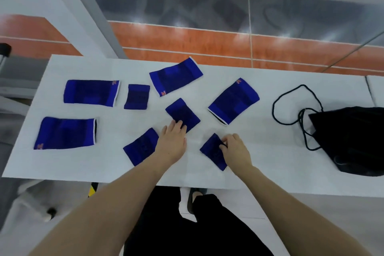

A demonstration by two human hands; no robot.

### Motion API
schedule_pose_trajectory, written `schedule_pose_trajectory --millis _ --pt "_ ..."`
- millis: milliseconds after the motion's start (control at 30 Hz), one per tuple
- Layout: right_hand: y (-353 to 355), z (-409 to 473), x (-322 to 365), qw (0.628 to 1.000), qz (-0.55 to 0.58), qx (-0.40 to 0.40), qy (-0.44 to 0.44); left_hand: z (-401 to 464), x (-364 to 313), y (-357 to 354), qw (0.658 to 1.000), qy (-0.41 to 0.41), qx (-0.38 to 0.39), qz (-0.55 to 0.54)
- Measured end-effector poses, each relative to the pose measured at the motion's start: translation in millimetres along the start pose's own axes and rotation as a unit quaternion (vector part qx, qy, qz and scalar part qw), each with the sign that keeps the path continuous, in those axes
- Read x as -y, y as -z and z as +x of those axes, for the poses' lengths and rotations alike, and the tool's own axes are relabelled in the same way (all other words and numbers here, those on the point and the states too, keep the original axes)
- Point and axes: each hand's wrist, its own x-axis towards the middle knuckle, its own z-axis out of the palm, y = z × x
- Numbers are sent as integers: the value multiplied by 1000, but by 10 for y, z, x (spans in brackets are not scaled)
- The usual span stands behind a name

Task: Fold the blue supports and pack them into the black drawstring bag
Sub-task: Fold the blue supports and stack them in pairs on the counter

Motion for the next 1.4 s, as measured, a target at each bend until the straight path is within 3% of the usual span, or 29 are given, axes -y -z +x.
schedule_pose_trajectory --millis 267,467,667,967,1200,1400 --pt "283 -87 -14 980 201 -10 4 -453 -226 -209 1000 -20 4 -20" --pt "493 12 255 963 270 -12 18 -565 -232 -242 997 -13 -16 -76" --pt "551 253 628 955 290 15 59 -597 -205 -170 985 80 -66 -134" --pt "391 412 784 950 296 60 81 -363 -23 -123 998 14 -17 -60" --pt "266 535 842 952 288 92 54 -475 -14 -87 981 118 -69 -137" --pt "112 609 956 963 242 100 56 -534 -75 -124 980 133 -78 -128"
